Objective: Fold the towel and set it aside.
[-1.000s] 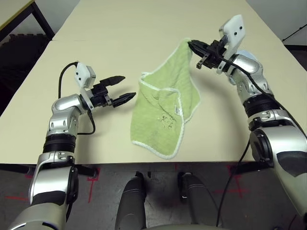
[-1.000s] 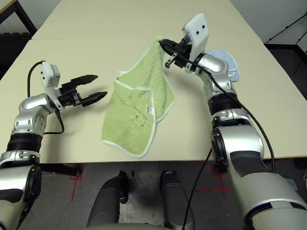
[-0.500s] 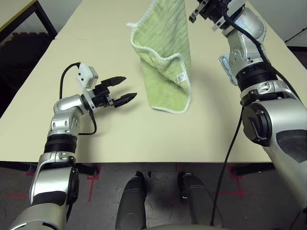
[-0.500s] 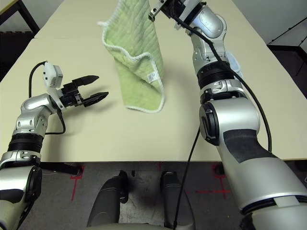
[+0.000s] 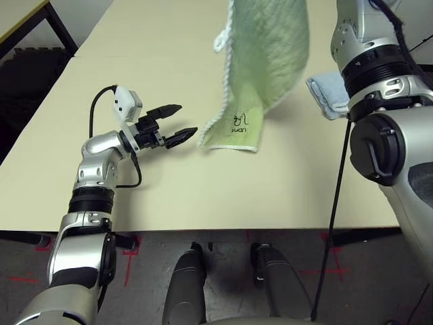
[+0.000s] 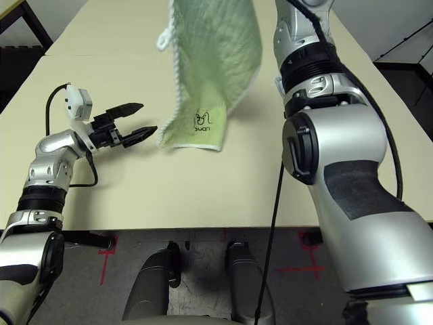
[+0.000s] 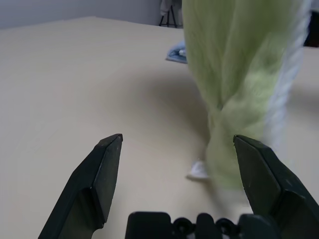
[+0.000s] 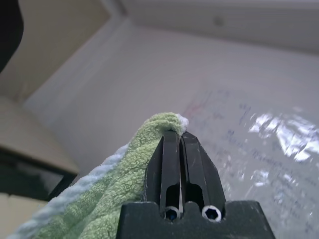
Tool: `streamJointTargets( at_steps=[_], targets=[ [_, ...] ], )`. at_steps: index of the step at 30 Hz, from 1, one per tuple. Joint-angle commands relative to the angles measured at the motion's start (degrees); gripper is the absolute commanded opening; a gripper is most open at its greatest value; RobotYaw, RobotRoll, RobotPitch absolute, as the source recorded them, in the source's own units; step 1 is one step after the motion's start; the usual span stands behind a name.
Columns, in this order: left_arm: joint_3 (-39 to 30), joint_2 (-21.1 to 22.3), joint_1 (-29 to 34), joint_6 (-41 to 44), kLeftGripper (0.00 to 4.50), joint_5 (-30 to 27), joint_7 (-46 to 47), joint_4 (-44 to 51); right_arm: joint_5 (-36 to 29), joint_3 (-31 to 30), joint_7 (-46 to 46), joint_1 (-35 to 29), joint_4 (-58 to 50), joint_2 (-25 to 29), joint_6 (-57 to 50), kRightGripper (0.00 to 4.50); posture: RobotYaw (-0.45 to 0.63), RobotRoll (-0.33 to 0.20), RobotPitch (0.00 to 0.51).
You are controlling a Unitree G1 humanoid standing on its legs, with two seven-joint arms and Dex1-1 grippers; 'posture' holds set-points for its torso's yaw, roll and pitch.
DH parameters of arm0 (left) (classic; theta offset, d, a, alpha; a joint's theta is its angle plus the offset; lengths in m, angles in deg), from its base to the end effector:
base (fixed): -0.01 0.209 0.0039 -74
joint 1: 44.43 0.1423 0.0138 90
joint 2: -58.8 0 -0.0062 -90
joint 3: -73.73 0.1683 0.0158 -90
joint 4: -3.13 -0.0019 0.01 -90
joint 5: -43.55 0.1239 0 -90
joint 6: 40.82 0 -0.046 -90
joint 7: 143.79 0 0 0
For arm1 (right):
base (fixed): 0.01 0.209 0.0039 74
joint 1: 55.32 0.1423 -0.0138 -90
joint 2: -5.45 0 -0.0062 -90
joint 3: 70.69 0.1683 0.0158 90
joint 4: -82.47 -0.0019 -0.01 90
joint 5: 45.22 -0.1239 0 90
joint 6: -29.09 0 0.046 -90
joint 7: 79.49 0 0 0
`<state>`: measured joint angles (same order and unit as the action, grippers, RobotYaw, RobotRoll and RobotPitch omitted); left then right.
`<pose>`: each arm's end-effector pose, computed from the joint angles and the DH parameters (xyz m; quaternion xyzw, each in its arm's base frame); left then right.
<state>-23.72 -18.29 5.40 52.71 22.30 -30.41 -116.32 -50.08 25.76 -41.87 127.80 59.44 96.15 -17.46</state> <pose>0.2933 0.2468 0.1747 0.0621 -0.0807 -0.4784 0.8722 0.3164 -0.1299 0.3640 -0.2101 -0.5301 0.3012 0.7643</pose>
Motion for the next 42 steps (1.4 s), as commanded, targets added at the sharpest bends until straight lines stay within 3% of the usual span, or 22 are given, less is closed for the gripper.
streamJointTargets(
  at_steps=[1,9,15,27,34,42],
  targets=[
    [-0.9,-0.2,-1.1,8.7,4.5,-4.9,1.7,8.3,1.2,-1.1,-0.1,-0.1,-0.3,-1.0,-1.0,0.03,-0.02,0.0,0.168],
    [-2.2,-1.0,-5.1,18.2,4.5,-9.9,7.5,17.7,1.8,-1.3,-1.0,0.4,0.3,-2.9,-3.5,0.03,0.02,0.0,0.169],
    [-0.3,-2.3,-11.3,10.5,4.5,-2.1,13.7,7.7,0.1,-0.1,0.5,1.1,-0.4,-3.4,-3.3,0.03,0.02,0.0,0.168],
    [0.6,-6.5,-17.9,0.3,4.5,2.7,15.6,-8.1,-2.7,2.4,2.5,3.1,-0.7,-1.7,-2.8,0.03,0.01,0.0,0.159],
    [4.8,-3.4,-11.9,3.2,4.5,5.9,11.2,-6.8,-1.9,3.3,-2.1,5.7,1.4,1.4,-4.8,0.03,0.01,0.0,0.154],
    [5.0,-0.4,-6.3,3.5,4.5,7.0,10.1,-4.3,-0.3,2.8,-4.8,7.3,2.7,3.2,-4.9,0.03,0.02,0.0,0.149]
  ],
)
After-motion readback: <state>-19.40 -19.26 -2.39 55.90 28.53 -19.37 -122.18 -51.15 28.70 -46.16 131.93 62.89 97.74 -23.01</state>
